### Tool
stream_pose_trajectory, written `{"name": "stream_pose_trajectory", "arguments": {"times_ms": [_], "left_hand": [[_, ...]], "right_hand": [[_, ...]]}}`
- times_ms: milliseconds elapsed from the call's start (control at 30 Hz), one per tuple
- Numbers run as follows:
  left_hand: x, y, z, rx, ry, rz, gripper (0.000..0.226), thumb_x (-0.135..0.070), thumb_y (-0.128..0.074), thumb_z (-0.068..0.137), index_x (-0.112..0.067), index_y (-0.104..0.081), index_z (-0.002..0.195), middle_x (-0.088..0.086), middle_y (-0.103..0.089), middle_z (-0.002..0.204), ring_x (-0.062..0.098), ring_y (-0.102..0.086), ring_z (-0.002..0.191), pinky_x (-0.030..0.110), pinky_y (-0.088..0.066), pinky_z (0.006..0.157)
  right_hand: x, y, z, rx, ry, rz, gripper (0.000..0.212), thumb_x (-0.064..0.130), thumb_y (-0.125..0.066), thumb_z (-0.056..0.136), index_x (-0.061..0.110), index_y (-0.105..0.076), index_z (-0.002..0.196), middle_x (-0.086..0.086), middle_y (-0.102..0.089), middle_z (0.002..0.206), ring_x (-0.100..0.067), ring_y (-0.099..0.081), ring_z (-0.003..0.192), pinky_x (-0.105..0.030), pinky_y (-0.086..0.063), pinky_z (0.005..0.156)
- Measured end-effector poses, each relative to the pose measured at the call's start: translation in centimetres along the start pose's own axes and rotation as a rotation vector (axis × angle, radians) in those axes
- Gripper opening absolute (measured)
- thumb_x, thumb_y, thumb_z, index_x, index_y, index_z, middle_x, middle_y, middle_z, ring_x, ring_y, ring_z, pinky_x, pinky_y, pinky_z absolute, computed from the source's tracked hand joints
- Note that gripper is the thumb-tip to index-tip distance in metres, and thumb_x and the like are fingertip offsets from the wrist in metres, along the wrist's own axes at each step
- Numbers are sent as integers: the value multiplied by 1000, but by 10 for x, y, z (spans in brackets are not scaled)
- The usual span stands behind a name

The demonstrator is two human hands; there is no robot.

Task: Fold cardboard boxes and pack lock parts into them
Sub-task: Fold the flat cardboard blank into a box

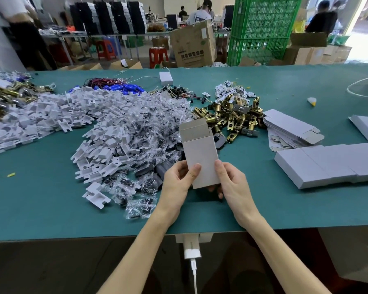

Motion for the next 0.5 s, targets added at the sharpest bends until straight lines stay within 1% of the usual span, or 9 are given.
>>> {"name": "stream_pose_trajectory", "arguments": {"times_ms": [67, 133, 167, 200, 233, 300, 400, 467, 500], "left_hand": [[2, 1, 1, -7, 5, 4, 49, -38, -72, 86, -4, -66, 121, 10, -77, 115, 28, -73, 110, 48, -57, 101], [3, 1, 2, -14, 7, 12, 52, -40, -72, 85, -4, -65, 122, 9, -76, 116, 27, -72, 111, 48, -57, 101], [3, 1, 2, -15, 9, 17, 53, -40, -72, 85, -4, -65, 123, 9, -76, 117, 26, -72, 111, 48, -57, 101], [4, 1, 2, -14, 10, 27, 54, -41, -72, 85, -5, -64, 125, 9, -76, 118, 24, -72, 112, 47, -57, 102], [4, 2, 2, -13, 9, 43, 55, -41, -73, 85, -5, -64, 125, 8, -75, 118, 22, -72, 112, 45, -57, 102], [4, 2, 2, -7, 1, 80, 55, -42, -74, 85, -8, -63, 126, 5, -75, 119, 18, -72, 111, 42, -58, 101], [6, 3, 4, -25, 10, 76, 52, -42, -73, 86, -8, -64, 125, 6, -75, 118, 21, -72, 112, 40, -58, 99], [9, 7, 5, -72, 44, 32, 44, -40, -70, 93, -8, -64, 122, 10, -75, 117, 27, -71, 111, 44, -59, 97], [11, 9, 6, -99, 64, 20, 38, -39, -67, 97, -8, -64, 119, 12, -75, 116, 28, -72, 108, 44, -60, 93]], "right_hand": [[0, 2, 0, -31, 5, -5, 33, 51, -53, 98, 22, -65, 109, 5, -71, 94, -12, -67, 77, -20, -49, 54], [1, 6, 0, -100, 28, -54, 26, 44, -58, 100, 25, -61, 116, 4, -68, 105, -15, -67, 86, -27, -55, 65], [3, 8, -1, -146, 60, -101, 26, 41, -60, 100, 24, -59, 120, 2, -65, 106, -14, -64, 84, -29, -55, 71], [7, 11, -2, -197, 107, -143, 26, 38, -61, 100, 23, -57, 121, 1, -62, 105, -11, -60, 78, -25, -53, 72], [12, 13, -4, -243, 162, -172, 24, 33, -62, 100, 22, -56, 121, 0, -59, 103, -7, -54, 71, -20, -50, 70], [20, 13, -8, -282, 242, -208, 22, 27, -64, 100, 21, -55, 120, 0, -56, 101, -7, -51, 68, -15, -47, 68], [23, 10, -9, -264, 277, -251, 19, 23, -64, 100, 19, -58, 117, 0, -55, 103, -7, -54, 77, -12, -46, 70], [22, 8, -8, -247, 270, -252, 13, 23, -63, 100, 18, -61, 112, 0, -57, 104, -8, -55, 80, -11, -46, 71], [21, 8, -7, -229, 254, -244, 10, 24, -62, 101, 19, -63, 110, 1, -59, 104, -8, -57, 82, -12, -45, 72]]}}
Point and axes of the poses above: each hand's wrist, its own z-axis towards the middle knuckle, its own y-axis out of the back of the hand, x = y × z, the point moved 6 cm from there along z, towards the middle knuckle
